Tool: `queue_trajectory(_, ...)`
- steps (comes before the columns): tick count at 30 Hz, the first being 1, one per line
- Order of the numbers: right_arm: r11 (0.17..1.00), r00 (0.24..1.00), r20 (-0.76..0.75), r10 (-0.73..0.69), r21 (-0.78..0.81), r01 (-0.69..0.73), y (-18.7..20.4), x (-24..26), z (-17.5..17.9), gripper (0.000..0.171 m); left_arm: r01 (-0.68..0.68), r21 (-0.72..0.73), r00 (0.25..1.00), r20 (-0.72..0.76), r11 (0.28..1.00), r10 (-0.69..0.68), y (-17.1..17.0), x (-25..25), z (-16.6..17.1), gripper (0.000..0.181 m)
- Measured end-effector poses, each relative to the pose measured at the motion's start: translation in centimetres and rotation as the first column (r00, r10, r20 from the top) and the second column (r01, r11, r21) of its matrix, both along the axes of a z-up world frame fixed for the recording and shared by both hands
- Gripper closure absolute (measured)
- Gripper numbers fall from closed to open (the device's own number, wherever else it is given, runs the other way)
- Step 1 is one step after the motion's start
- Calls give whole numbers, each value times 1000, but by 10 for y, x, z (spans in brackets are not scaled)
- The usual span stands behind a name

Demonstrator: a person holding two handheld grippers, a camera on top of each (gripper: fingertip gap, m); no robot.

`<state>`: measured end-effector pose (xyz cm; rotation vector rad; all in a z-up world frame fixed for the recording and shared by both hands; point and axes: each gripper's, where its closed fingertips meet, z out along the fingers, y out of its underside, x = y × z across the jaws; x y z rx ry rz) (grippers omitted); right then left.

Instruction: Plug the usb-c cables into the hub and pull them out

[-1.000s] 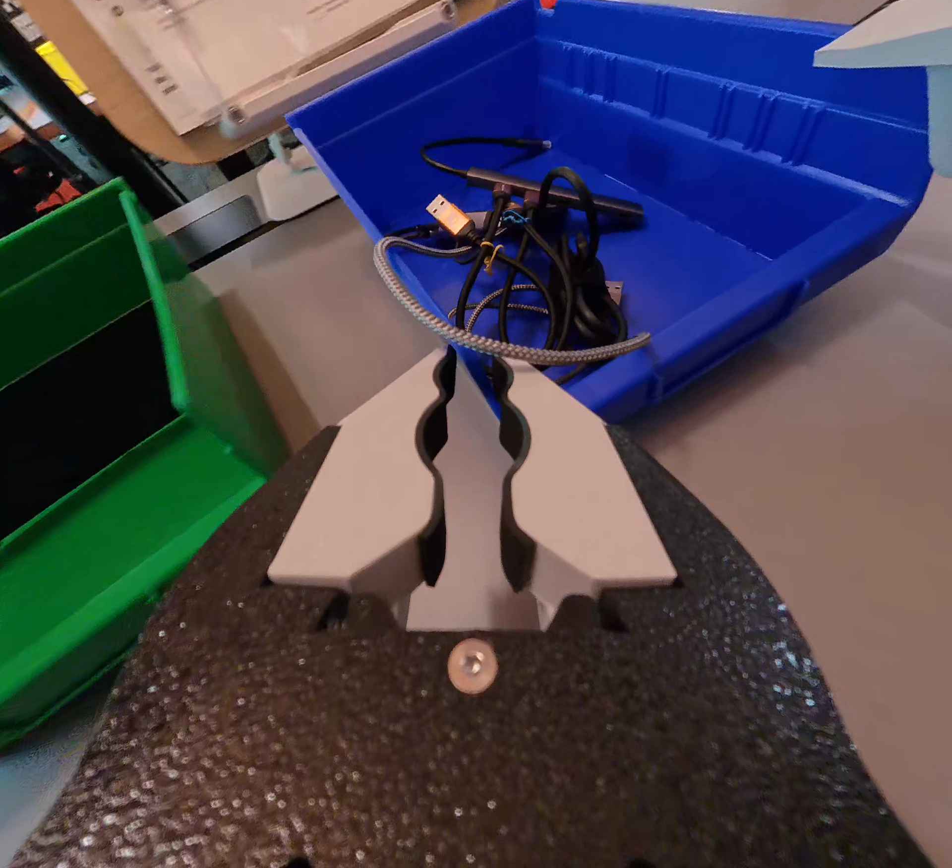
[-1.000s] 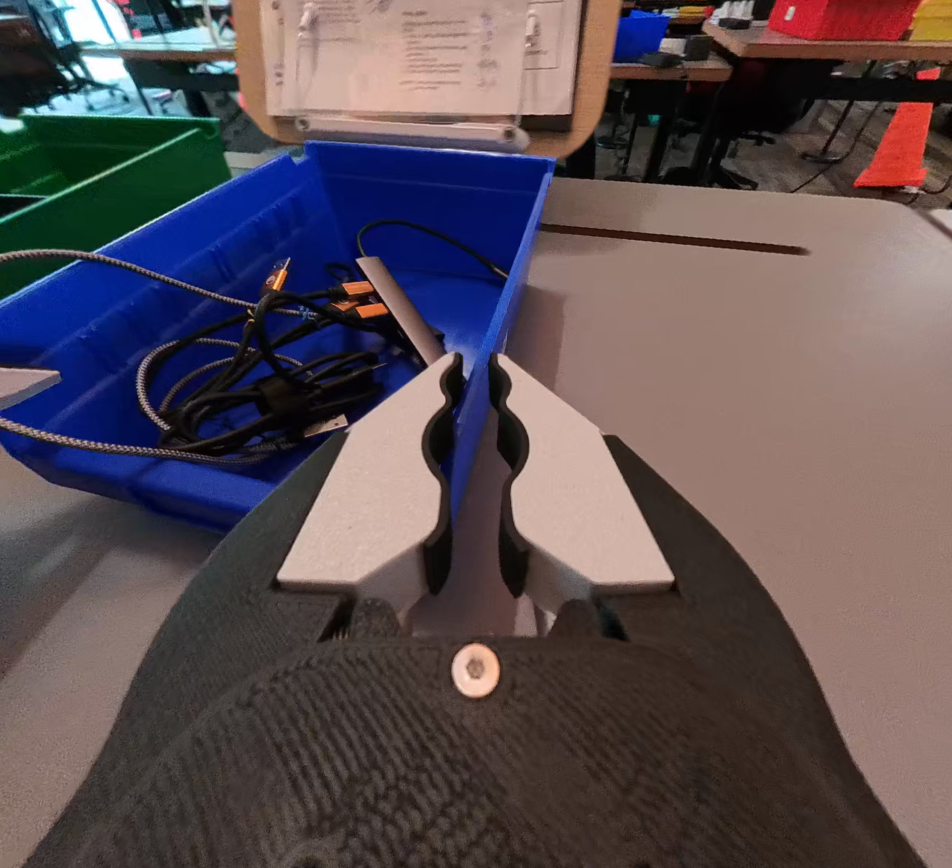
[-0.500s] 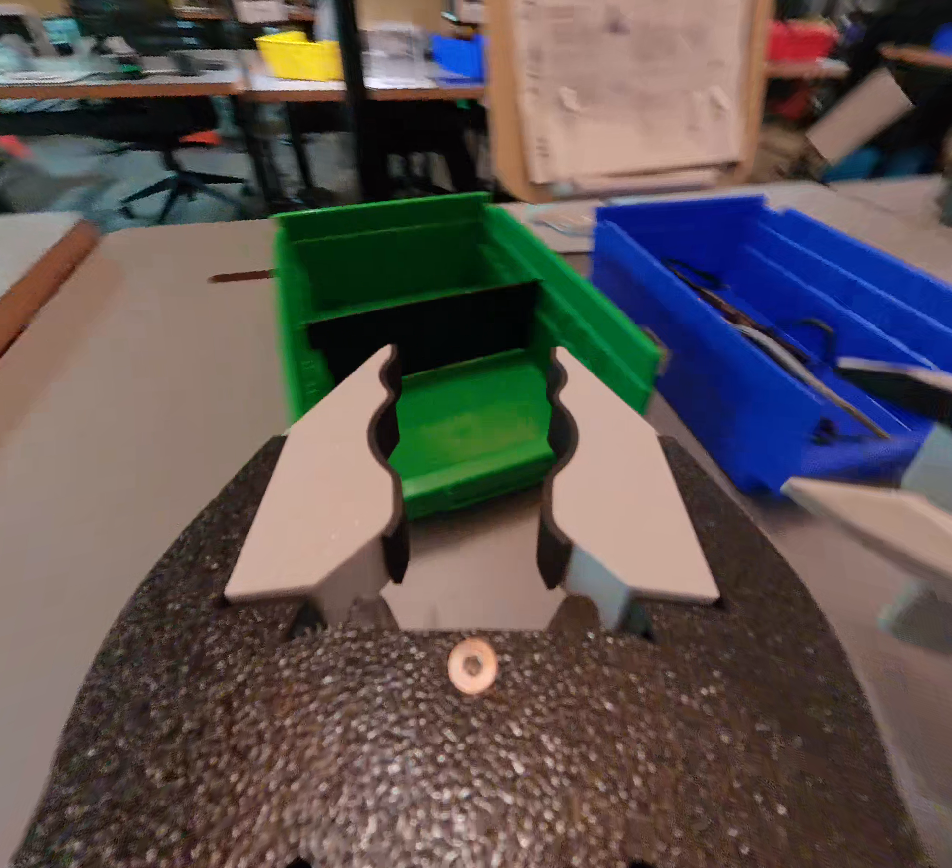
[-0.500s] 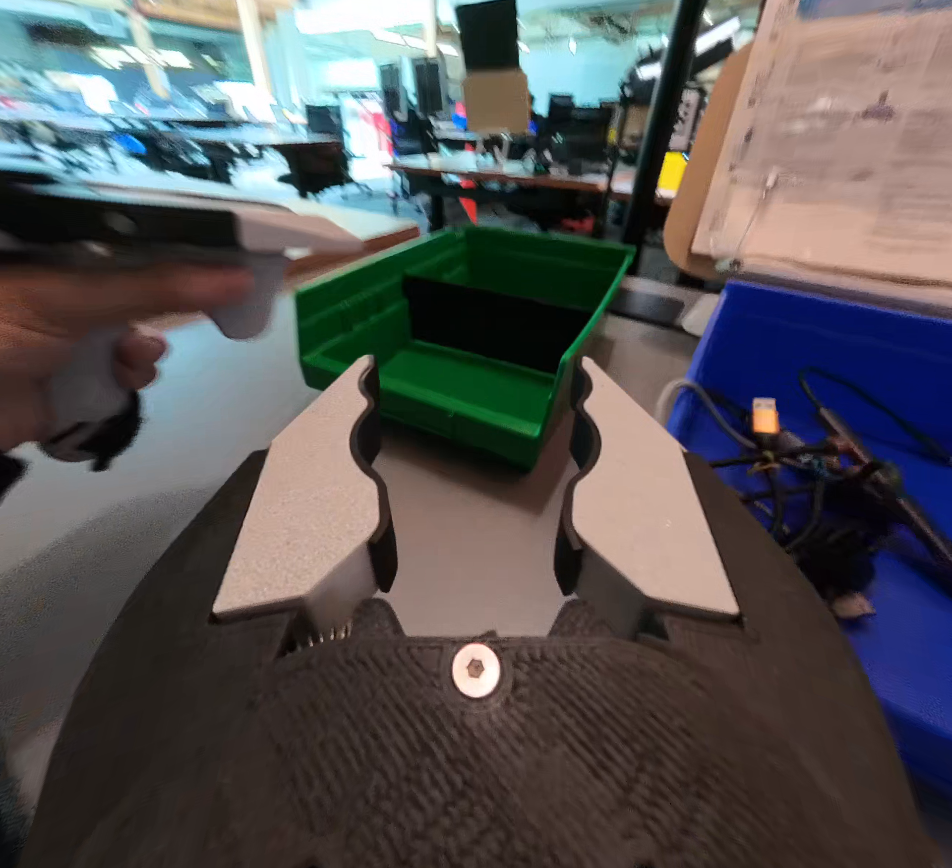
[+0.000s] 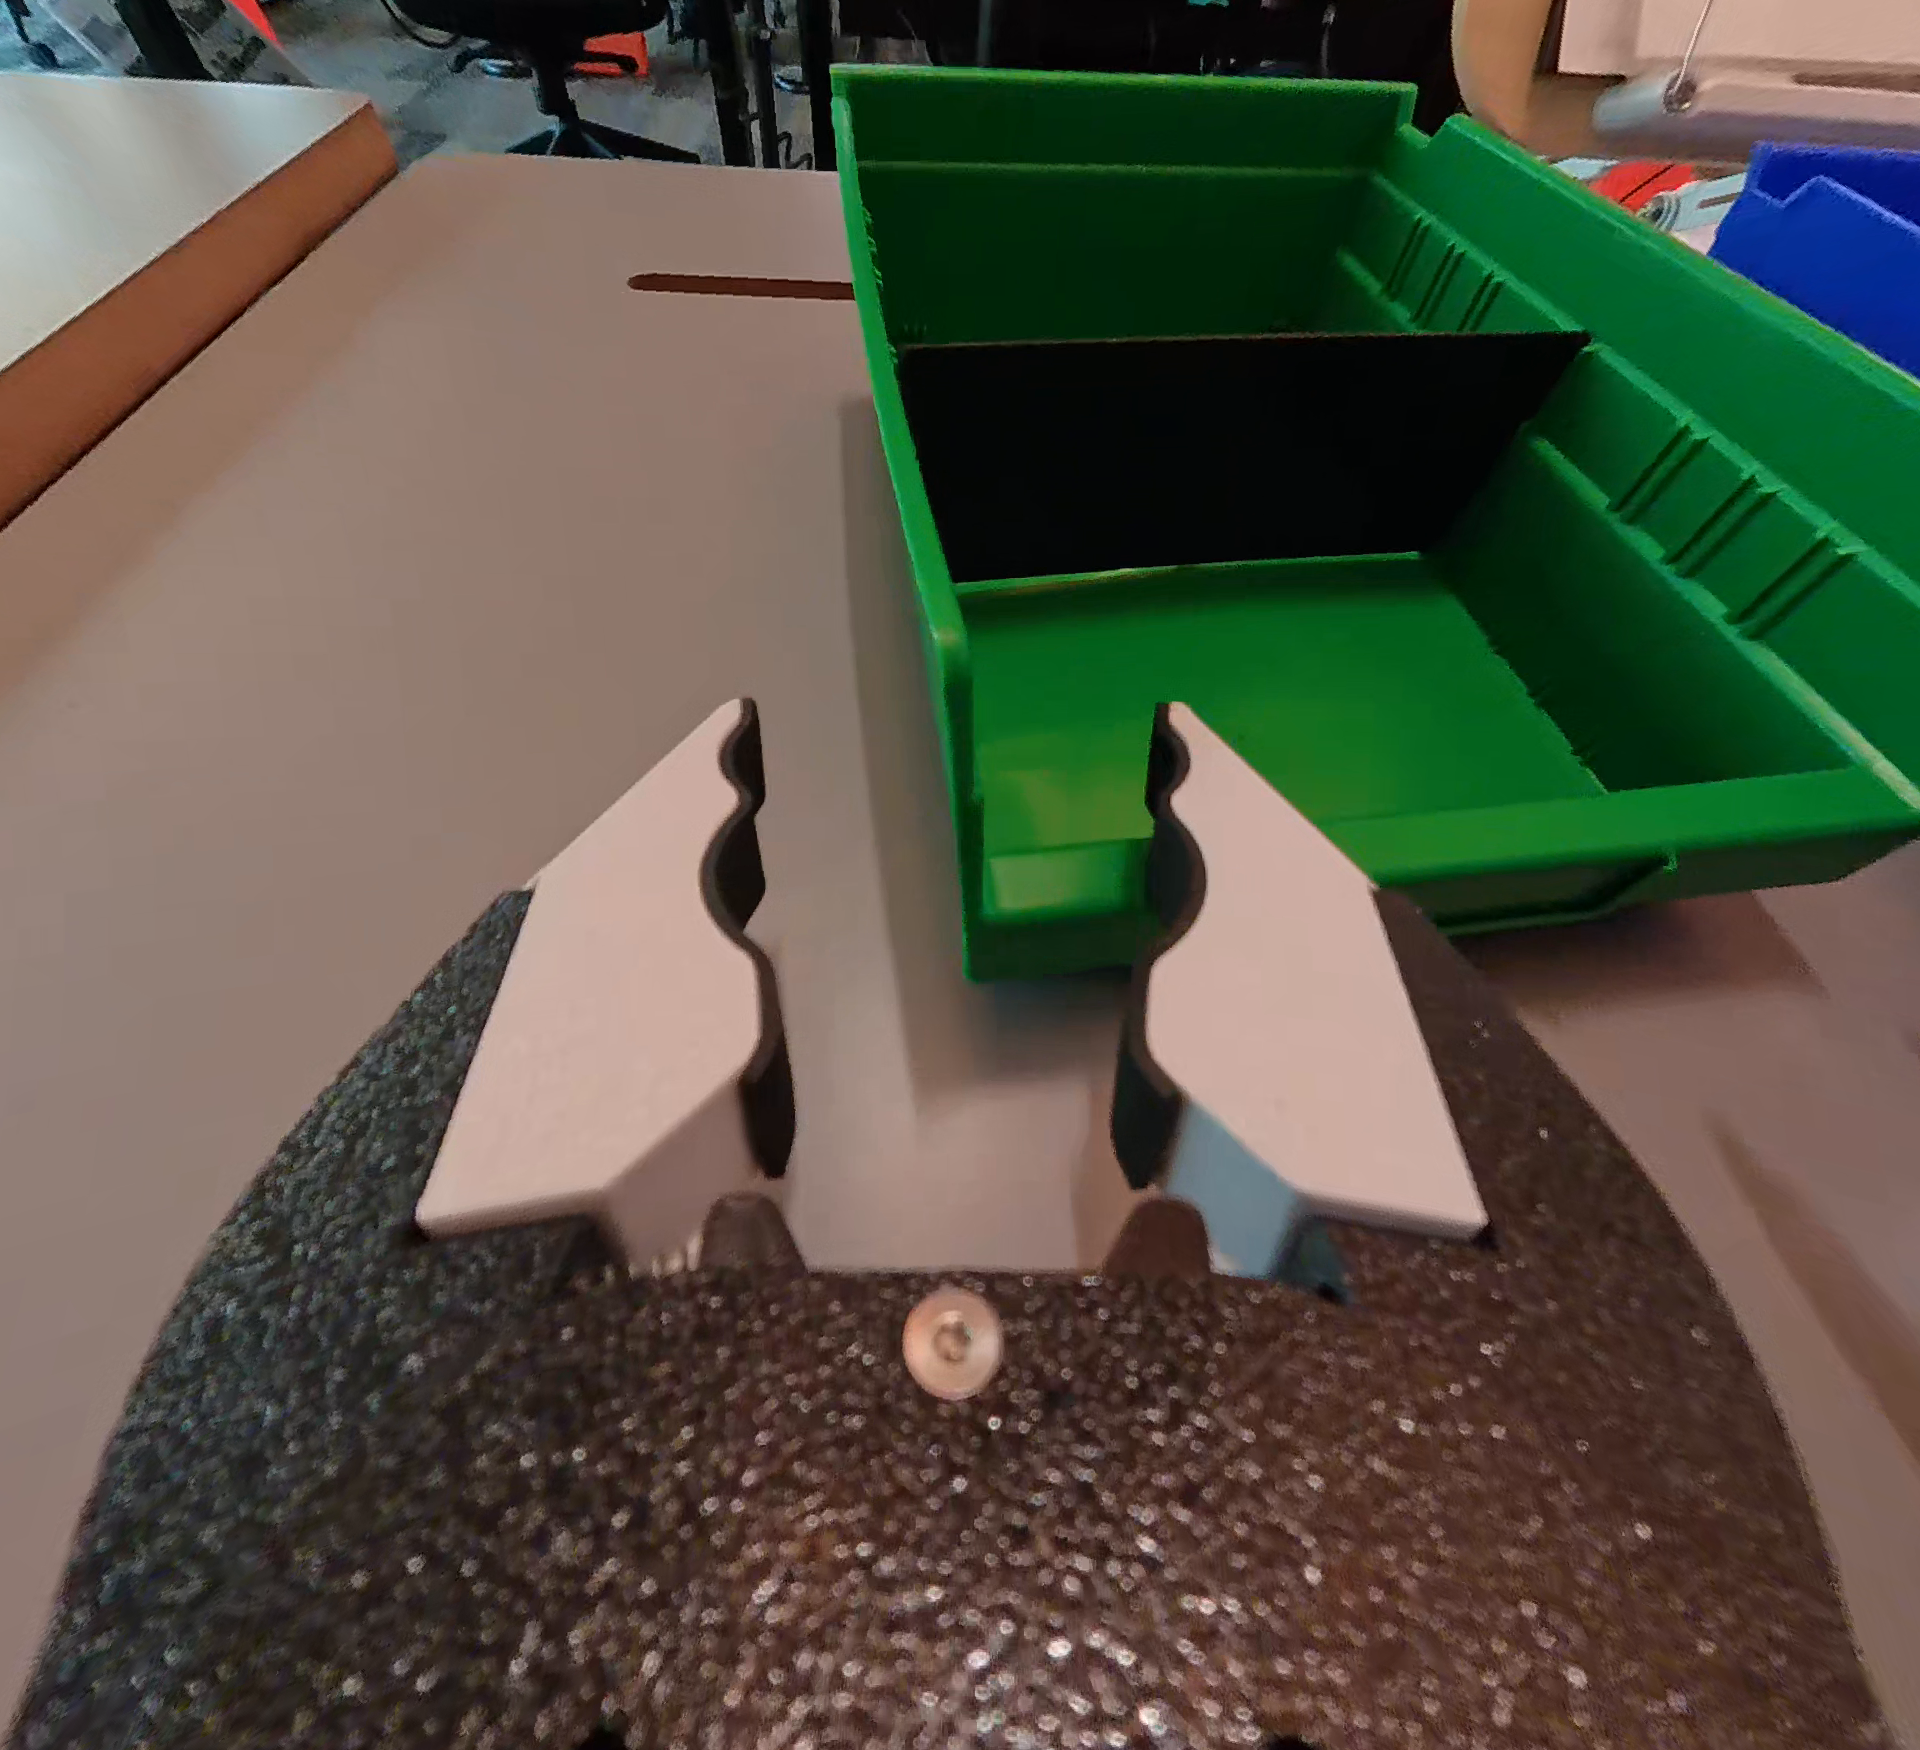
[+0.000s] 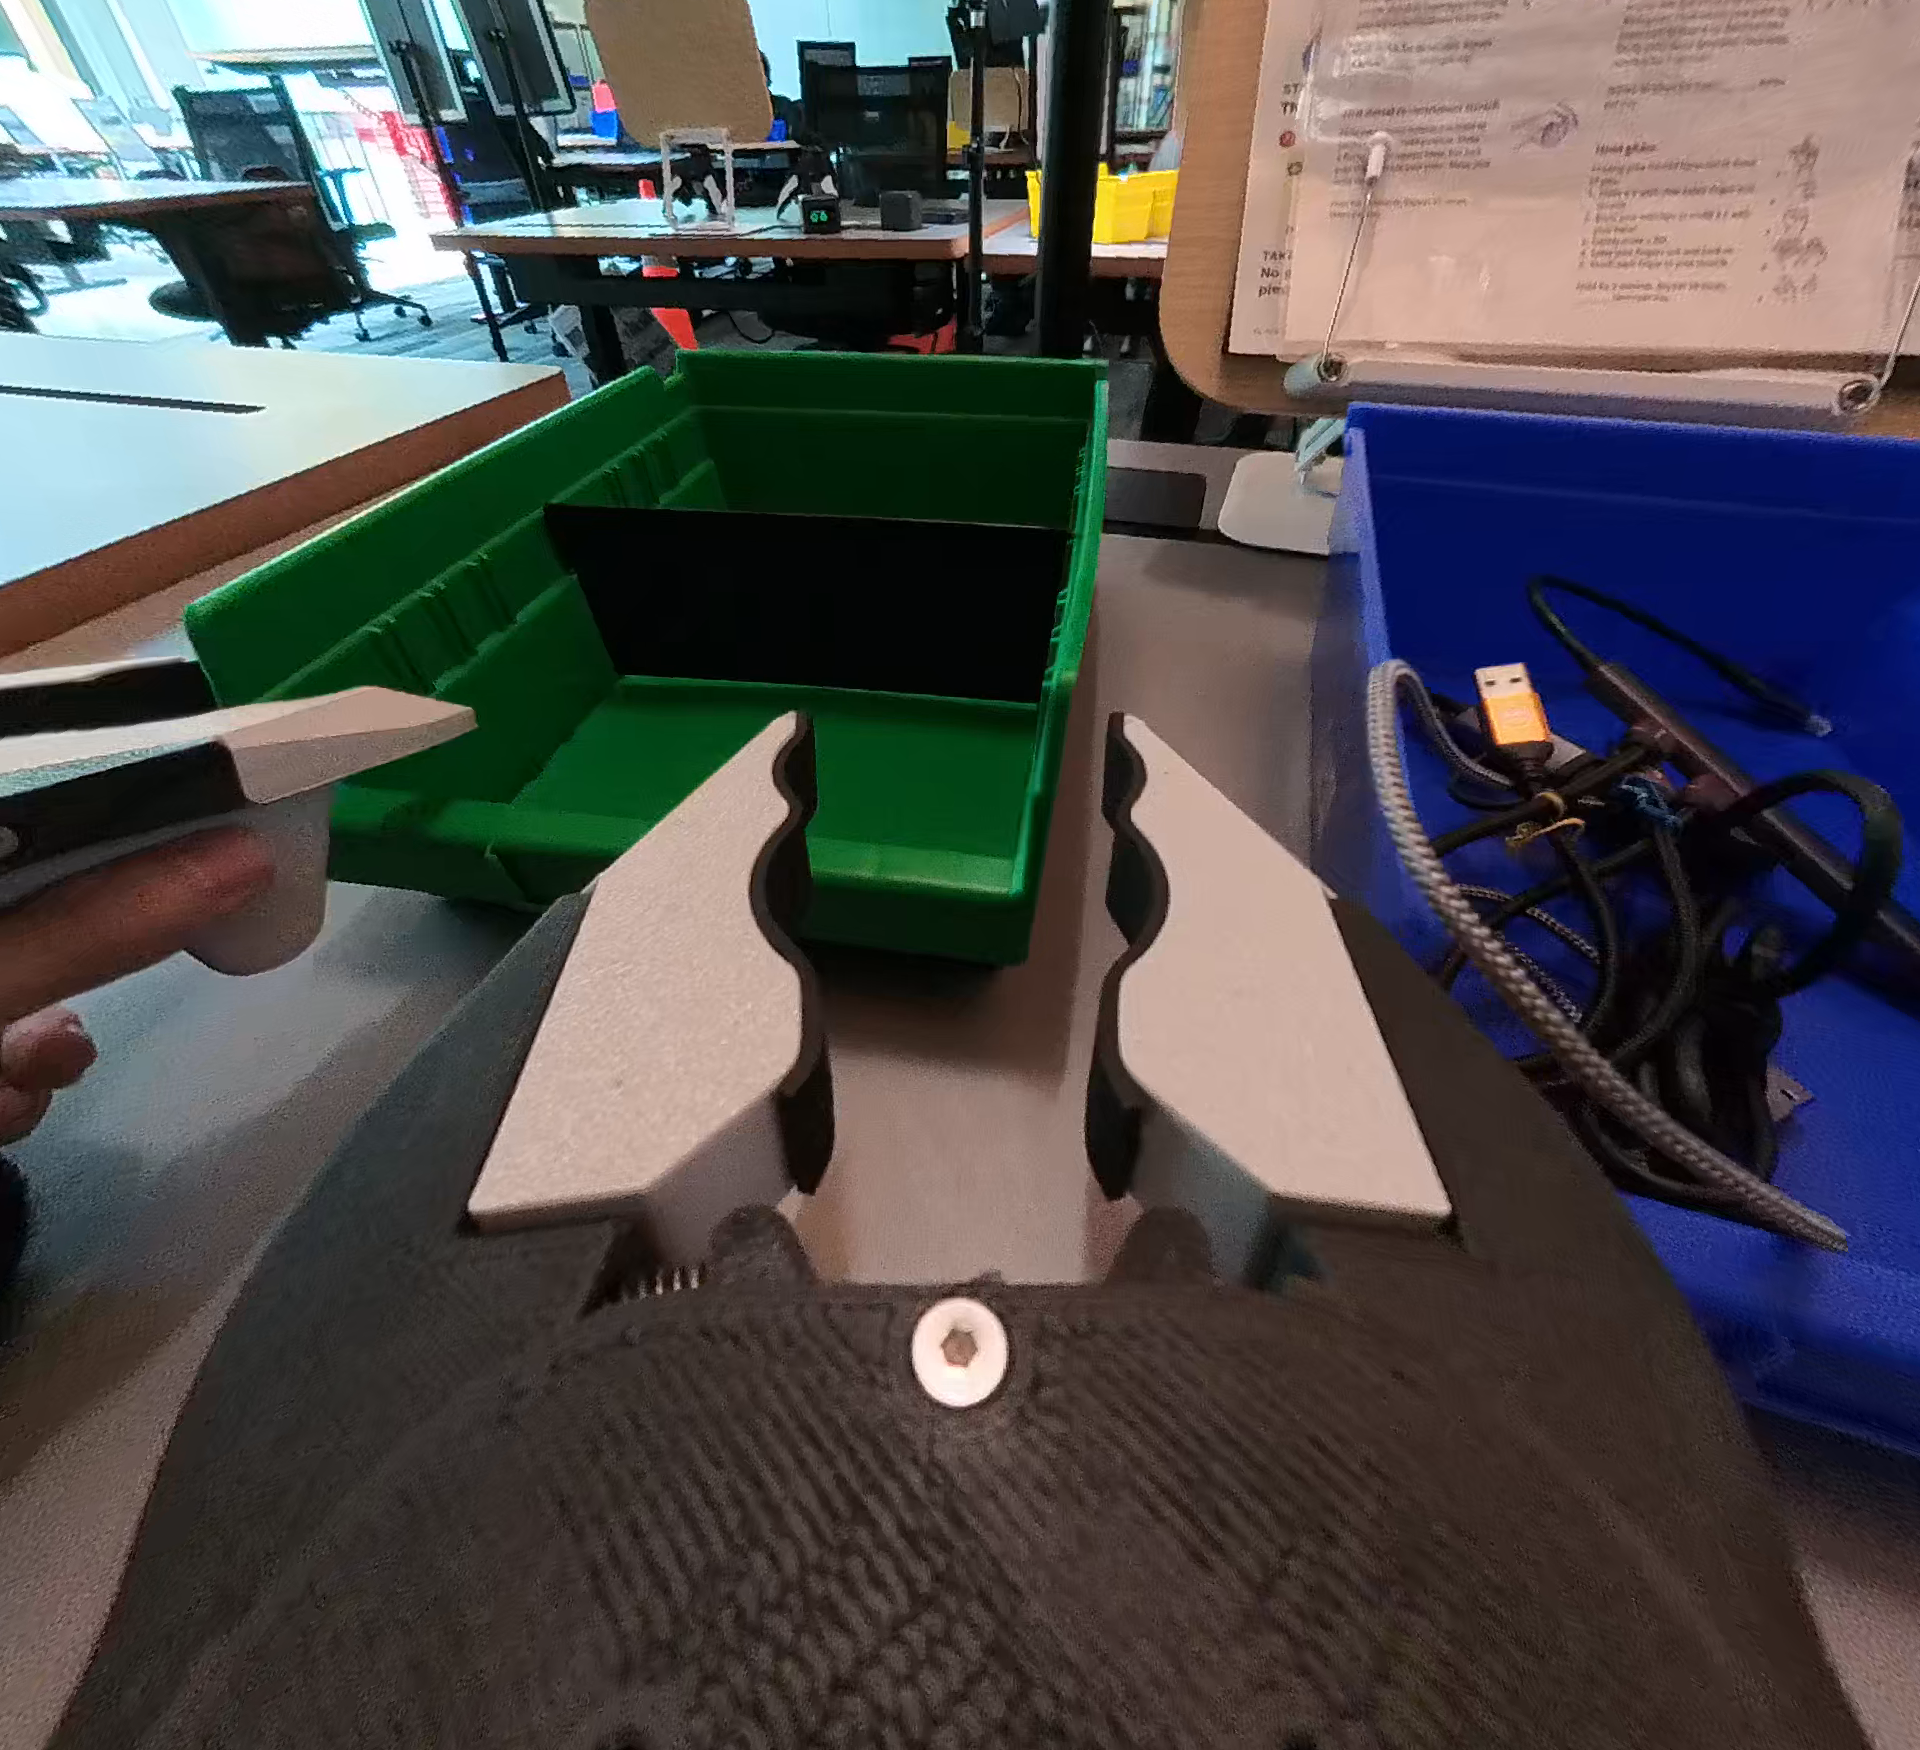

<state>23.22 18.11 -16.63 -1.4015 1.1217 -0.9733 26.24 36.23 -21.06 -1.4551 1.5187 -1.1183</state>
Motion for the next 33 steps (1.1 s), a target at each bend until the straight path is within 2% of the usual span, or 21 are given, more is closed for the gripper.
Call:
queue_trajectory(2,1000,1000,-26,-3,16,3,5,5,-6,118,5,-9,1000,-3,1000,-5,-3,1,-3,109)
queue_trajectory(4,998,998,-56,-19,63,23,4,9,-12,126,1,3,1000,-8,1000,0,-3,2,-4,107)
queue_trajectory(8,994,993,-44,-105,30,107,-8,20,-15,145,11,23,1000,18,1000,-11,-6,3,0,105)
queue_trajectory(11,987,987,-66,-147,57,151,-14,23,-13,153,8,0,999,36,1000,-8,-8,4,4,103)
queue_trajectory(13,983,983,-68,-168,60,172,-18,23,-11,146,13,-7,999,37,1000,-12,-10,4,4,103)
queue_trajectory(16,981,980,-79,-183,54,187,-21,24,-13,127,26,-3,999,39,1000,-26,-13,4,6,105)
queue_trajectory(18,981,976,-118,-182,44,189,-18,28,-25,127,44,-27,998,45,999,-43,-18,4,8,112)
queue_trajectory(22,972,964,-173,-203,82,220,-18,45,-34,112,48,-23,999,-17,999,-48,-20,3,-2,130)
queue_trajectory(24,969,960,-186,-210,95,230,-19,55,-36,122,17,-28,1000,-23,999,-17,-16,3,-4,143)
queue_trajectory(26,975,965,-207,-162,118,189,-12,63,-40,164,-15,-35,1000,-16,999,14,-12,3,-3,159)
queue_trajectory(28,973,969,-207,-132,161,167,-11,69,-39,169,-63,-18,998,-15,998,62,-1,4,-4,178)
queue_trajectory(30,986,979,-194,-68,137,96,-2,68,-37,169,-105,-1,995,1,995,105,6,3,-2,179)
queue_trajectory(33,996,994,-83,-67,46,71,9,58,-8,171,-189,45,976,118,981,183,19,-2,23,181)
